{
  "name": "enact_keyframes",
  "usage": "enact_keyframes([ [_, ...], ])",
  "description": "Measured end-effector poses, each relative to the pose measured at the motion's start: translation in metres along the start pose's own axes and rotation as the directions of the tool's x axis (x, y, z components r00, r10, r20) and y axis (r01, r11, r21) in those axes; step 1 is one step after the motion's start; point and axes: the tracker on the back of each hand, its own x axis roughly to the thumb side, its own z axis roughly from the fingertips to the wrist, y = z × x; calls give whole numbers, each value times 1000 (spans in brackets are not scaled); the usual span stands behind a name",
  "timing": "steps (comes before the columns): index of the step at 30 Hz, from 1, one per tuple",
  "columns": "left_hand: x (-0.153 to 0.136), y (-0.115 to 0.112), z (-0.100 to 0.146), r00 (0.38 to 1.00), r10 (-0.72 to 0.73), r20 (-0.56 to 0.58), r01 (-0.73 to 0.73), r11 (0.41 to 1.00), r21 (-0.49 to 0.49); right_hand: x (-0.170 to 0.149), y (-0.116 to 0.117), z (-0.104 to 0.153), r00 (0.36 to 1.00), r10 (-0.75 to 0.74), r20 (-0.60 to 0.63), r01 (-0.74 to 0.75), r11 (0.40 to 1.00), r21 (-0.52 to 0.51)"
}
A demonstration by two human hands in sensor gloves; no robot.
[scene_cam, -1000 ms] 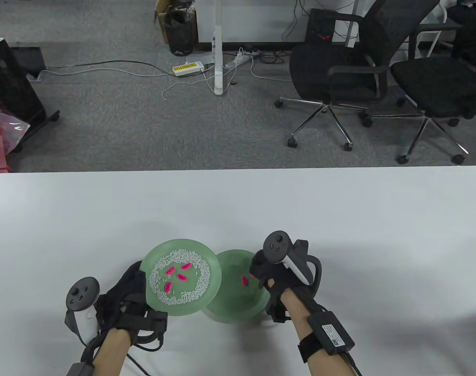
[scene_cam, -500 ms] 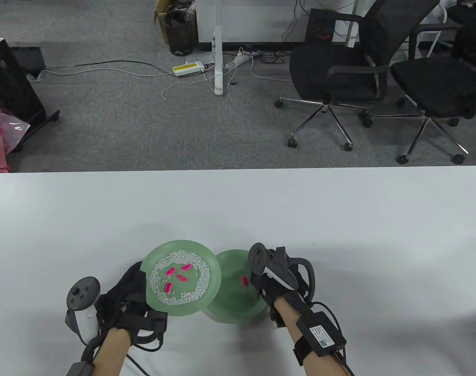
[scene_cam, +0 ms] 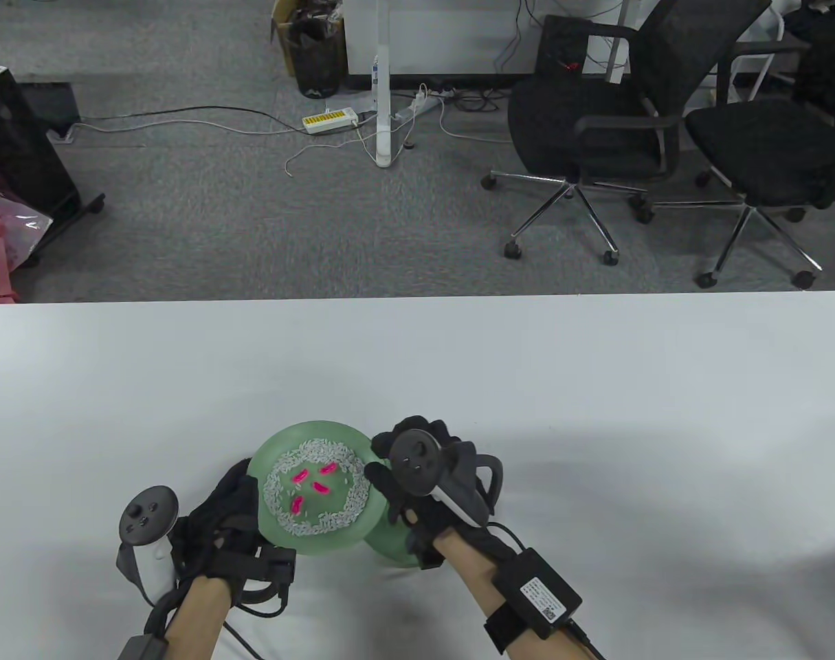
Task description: Pick gummy candy with hand pinch into plate
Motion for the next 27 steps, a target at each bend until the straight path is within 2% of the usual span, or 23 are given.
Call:
enact_keyframes([
  [6,-1,-1,0,1000,-10,1,10,1000,1,55,19,-1,992,63,106,-72,994,83],
  [10,-1,0,0,1000,-6,0,6,1000,4,74,29,-1,987,106,117,-119,987,105],
  [27,1,2,1,1000,-21,-1,21,1000,21,80,42,-4,987,84,136,-107,980,170],
])
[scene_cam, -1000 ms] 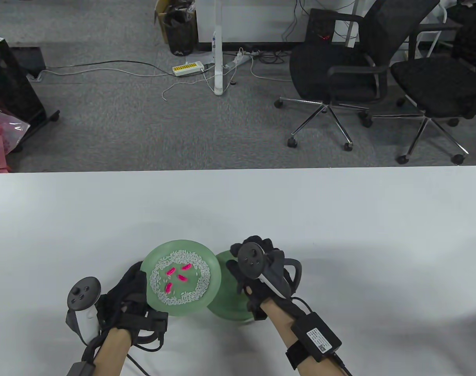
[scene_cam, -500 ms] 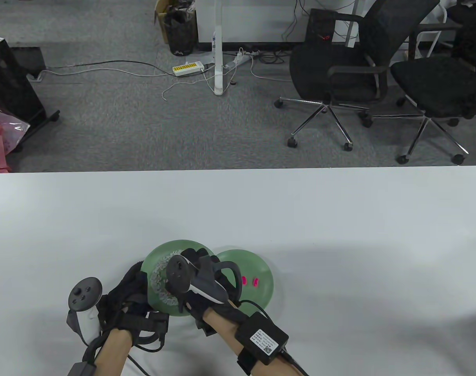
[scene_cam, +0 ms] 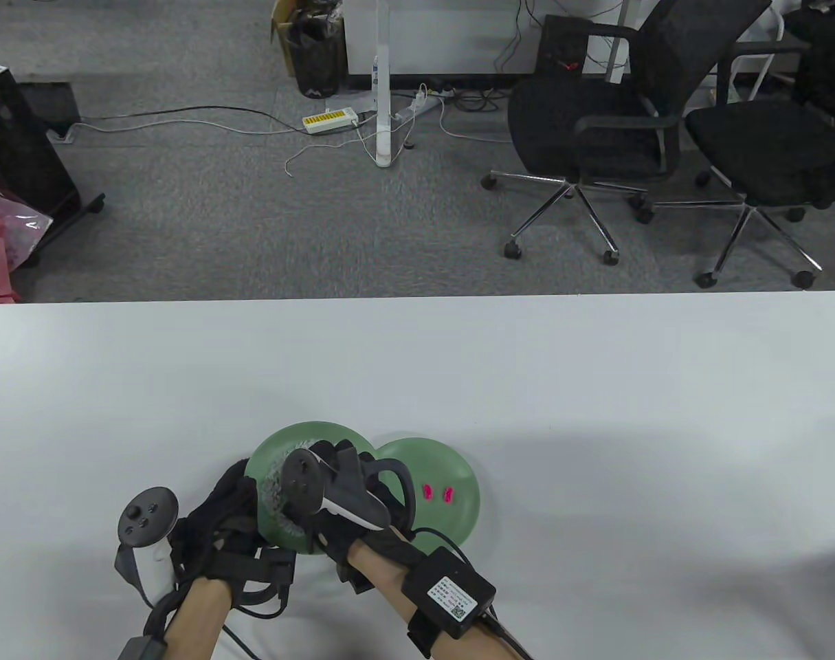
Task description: Pick gummy candy with hand pinch into plate
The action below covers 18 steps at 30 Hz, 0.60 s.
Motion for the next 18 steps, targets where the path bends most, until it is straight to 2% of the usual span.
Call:
enact_keyframes([
  [10,-1,0,-1,1000,4,3,-4,1000,0,-9,-1,2,994,-112,0,112,993,-21],
  [14,-1,1,0,1000,3,1,-3,1000,0,-34,-17,3,982,-184,-45,179,980,-88],
  [18,-2,3,-1,1000,15,-4,-15,1000,5,-82,-34,1,959,-238,-154,218,966,-139],
])
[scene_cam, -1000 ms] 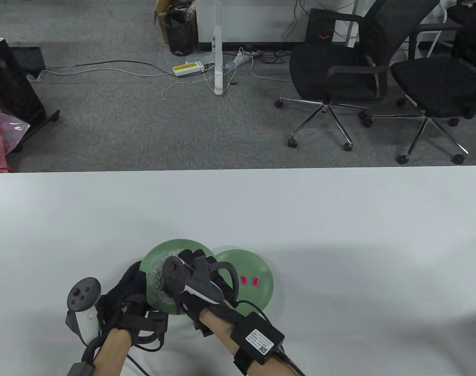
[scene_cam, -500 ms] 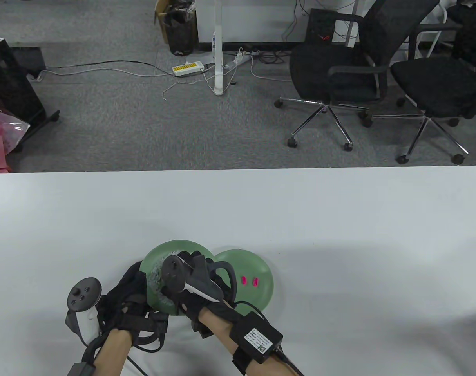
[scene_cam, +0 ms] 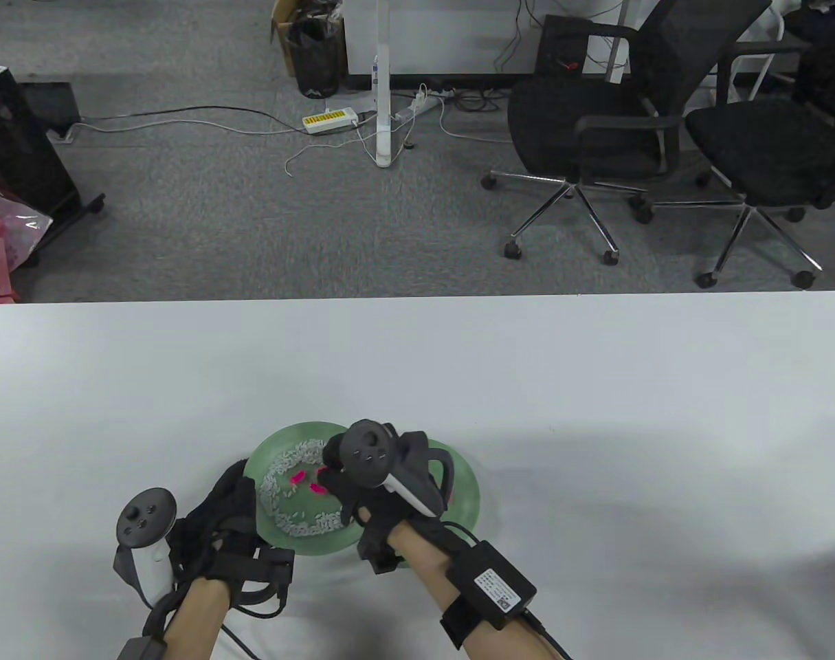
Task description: Pick gummy candy with hand pinch into plate
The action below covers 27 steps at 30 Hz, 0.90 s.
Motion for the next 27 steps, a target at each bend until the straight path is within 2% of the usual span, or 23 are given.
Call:
enact_keyframes([
  [4,-1,1,-2,1000,16,-9,-16,1000,0,-48,-9,-10,993,-5,-116,8,1000,25],
  [8,-2,1,-3,1000,17,-13,-17,1000,-1,-82,1,-12,981,55,-185,-36,994,104],
  [10,-2,1,-4,1000,15,-14,-15,1000,-2,-92,11,-11,982,98,-161,-70,983,170],
  [14,-2,0,-3,1000,11,-14,-11,1000,-2,-91,28,-8,975,211,-73,-189,954,233],
  [20,-3,1,-4,1000,12,-19,-12,1000,-1,-79,46,-5,946,325,5,-317,918,237],
  [27,-3,2,-5,1000,12,-19,-12,1000,-2,-76,51,-3,920,392,23,-387,898,207],
])
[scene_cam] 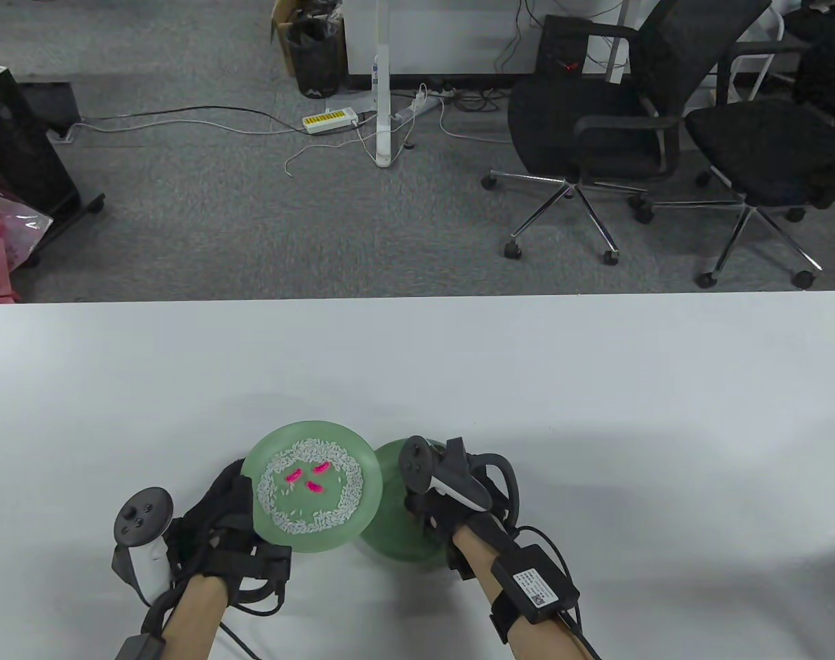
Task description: Pick gummy candy with hand pinch into plate
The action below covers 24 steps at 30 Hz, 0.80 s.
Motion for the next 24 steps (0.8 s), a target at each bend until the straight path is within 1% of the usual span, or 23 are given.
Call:
enact_keyframes([
  [2,0,0,0,1000,1,-1,-1,1000,0,-1,0,0,1000,-10,-2,10,1000,-16],
  [5,0,0,0,1000,4,0,-4,1000,0,-5,-8,1,997,-81,-10,80,994,-72],
  [6,0,0,0,1000,4,1,-4,1000,0,-6,-14,2,991,-130,-16,128,986,-109],
  [7,0,0,0,1000,5,1,-5,1000,1,-6,-17,3,988,-155,-17,151,980,-128],
  [9,0,0,-1,1000,5,0,-5,1000,0,-4,-32,6,978,-207,-20,199,961,-190],
  [12,0,0,-1,1000,3,1,-3,1000,0,8,-52,13,961,-276,12,267,920,-286],
  [13,0,0,-1,1000,2,3,-2,1000,-1,16,-58,16,955,-295,22,288,911,-294],
  [17,0,-1,0,1000,1,9,-1,1000,-1,53,-67,19,960,-277,39,278,936,-217],
  [19,0,-1,0,1000,1,9,-1,1000,-2,70,-68,18,965,-260,44,263,944,-199],
  [24,0,0,0,1000,7,7,-7,1000,1,106,-63,9,988,-157,5,156,978,-137],
])
